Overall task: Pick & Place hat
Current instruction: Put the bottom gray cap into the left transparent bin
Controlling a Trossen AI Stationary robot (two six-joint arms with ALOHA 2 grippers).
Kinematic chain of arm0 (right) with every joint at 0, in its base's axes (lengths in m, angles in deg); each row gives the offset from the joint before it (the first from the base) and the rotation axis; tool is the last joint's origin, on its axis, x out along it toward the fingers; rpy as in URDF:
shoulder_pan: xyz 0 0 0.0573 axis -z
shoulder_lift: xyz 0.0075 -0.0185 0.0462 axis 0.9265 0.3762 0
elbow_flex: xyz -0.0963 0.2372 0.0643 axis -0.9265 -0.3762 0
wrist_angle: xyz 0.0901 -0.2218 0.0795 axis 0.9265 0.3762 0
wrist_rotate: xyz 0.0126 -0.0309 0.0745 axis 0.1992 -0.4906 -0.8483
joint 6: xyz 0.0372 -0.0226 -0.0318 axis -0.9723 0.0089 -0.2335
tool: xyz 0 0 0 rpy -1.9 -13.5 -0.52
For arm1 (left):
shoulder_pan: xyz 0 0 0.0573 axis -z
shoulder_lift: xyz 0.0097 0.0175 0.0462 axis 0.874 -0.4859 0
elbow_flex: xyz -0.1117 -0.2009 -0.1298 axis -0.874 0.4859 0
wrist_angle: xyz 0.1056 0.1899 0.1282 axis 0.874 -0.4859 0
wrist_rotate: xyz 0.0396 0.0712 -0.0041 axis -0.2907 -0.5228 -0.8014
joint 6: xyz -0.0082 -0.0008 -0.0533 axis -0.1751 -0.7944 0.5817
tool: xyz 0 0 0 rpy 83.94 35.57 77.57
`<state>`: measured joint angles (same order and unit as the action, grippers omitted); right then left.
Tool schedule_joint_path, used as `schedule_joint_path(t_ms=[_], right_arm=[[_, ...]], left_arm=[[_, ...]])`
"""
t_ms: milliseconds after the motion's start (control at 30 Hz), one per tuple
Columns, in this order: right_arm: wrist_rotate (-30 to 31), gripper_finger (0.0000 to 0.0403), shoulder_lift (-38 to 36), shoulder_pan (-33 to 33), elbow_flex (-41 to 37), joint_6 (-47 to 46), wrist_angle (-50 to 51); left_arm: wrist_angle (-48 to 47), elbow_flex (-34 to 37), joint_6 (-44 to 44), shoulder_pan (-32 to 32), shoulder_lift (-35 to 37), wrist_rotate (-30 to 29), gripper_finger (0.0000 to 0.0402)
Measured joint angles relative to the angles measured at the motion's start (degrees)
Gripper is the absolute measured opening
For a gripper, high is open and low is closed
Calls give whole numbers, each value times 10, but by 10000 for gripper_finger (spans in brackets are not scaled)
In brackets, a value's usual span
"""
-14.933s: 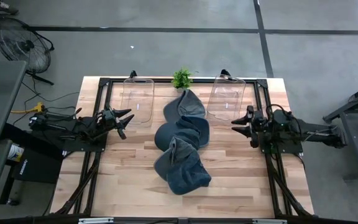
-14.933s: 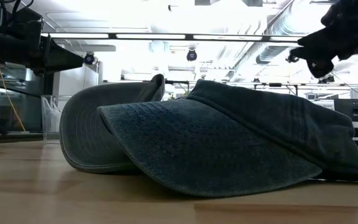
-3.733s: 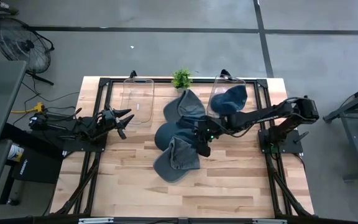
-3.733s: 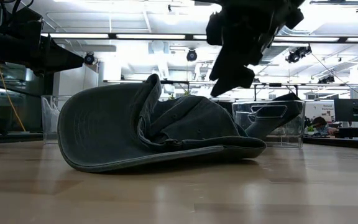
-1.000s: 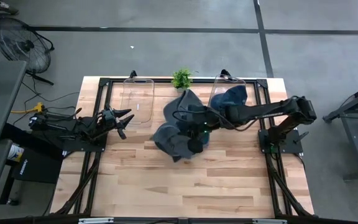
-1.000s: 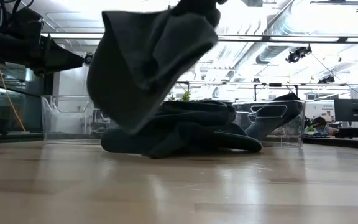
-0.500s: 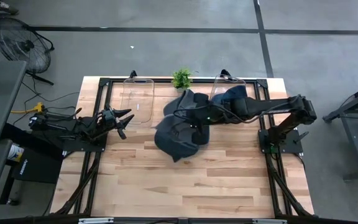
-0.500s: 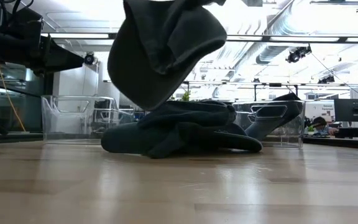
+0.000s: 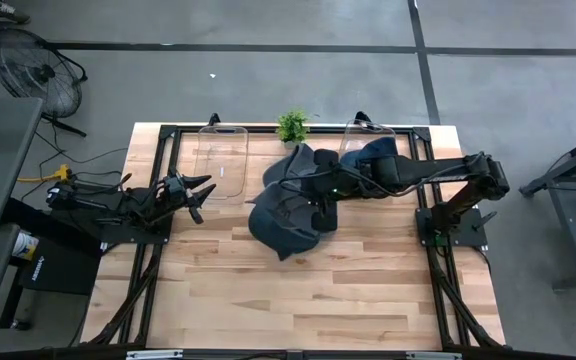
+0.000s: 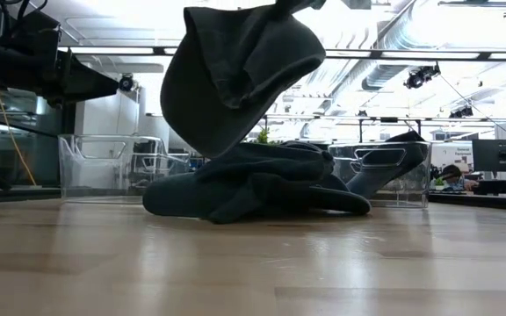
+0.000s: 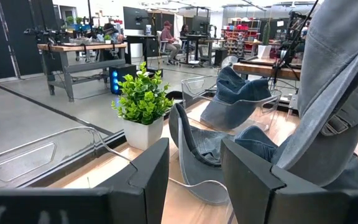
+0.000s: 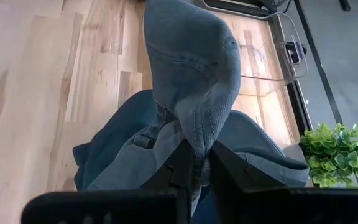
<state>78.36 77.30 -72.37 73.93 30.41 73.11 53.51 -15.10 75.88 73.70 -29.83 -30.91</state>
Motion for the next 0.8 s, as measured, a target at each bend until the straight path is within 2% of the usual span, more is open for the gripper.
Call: schedule_joint_path(t_ms=[600,733,800], right_arm=[[-5,24,0,0,0,-76,5],[-8,24,0,0,0,-87,5],[-12,24,0,0,0,-92,5]], left_arm=[[3,0,0,0,0,0,142],[16,2,0,0,0,-30,142],[28,-7,1,0,0,-21,142]])
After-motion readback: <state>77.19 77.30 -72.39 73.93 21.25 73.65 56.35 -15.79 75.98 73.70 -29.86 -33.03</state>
